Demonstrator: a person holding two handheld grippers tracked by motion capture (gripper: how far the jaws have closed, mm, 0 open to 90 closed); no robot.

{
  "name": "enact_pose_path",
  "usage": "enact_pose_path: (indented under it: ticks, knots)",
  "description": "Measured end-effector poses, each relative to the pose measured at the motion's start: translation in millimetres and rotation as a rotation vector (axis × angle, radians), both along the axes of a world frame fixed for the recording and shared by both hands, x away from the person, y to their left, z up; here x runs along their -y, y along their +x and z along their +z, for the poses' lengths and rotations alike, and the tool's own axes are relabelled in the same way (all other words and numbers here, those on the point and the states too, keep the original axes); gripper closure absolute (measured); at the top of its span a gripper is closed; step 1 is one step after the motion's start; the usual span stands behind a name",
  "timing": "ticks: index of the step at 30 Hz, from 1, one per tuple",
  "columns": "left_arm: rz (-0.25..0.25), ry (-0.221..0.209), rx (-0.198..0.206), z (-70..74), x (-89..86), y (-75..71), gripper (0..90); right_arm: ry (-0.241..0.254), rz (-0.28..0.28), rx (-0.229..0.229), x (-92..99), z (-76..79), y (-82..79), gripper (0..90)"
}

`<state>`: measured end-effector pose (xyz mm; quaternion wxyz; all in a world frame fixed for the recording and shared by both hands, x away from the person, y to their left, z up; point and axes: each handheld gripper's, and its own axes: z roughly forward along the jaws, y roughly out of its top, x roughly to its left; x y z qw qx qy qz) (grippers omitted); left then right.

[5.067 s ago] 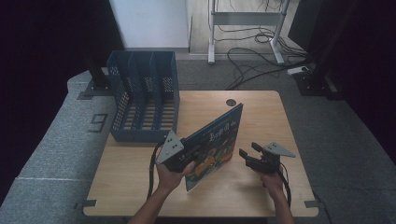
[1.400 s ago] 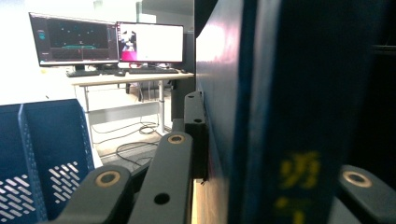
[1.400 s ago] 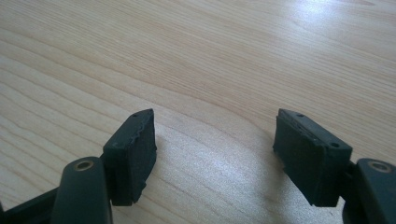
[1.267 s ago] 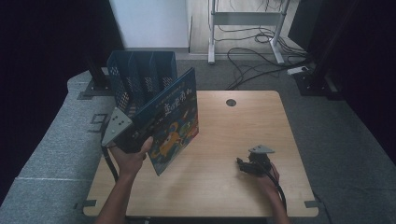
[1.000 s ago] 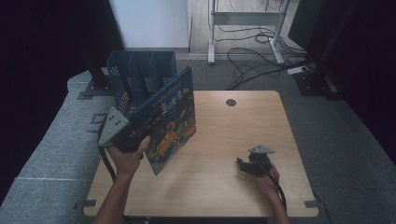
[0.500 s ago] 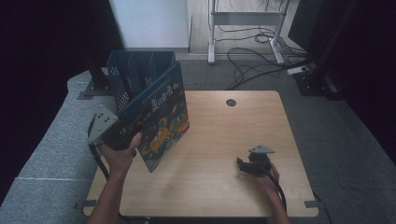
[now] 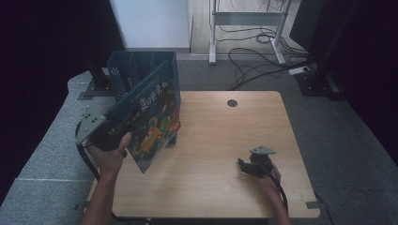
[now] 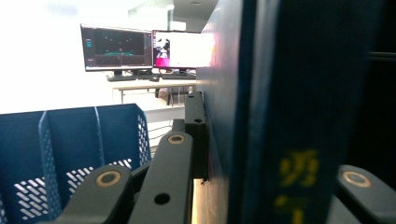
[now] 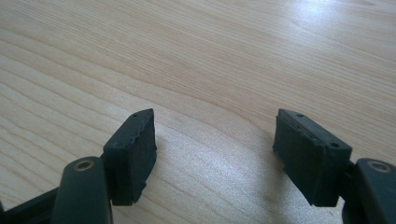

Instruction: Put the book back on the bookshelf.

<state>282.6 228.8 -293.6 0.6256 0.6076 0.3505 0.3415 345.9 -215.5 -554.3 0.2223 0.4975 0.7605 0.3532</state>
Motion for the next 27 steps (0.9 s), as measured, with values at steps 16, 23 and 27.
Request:
enact_pose_path:
  ticks: [16, 23, 27]
  knots:
    - [0.060, -0.002, 0.012, 6.9, -17.4, 1.9, 82.5, 0.000, -0.005, 0.000, 0.0, 0.0, -0.2, 28.9]
    - [0.080, -0.007, 0.009, 6.6, -17.5, 10.1, 82.5, 0.000, -0.005, 0.000, 0.1, 0.0, -0.2, 28.9]
    - [0.099, 0.003, 0.014, 6.3, -14.5, 14.5, 82.5, -0.001, -0.005, 0.001, 0.1, 0.0, -0.1, 28.9]
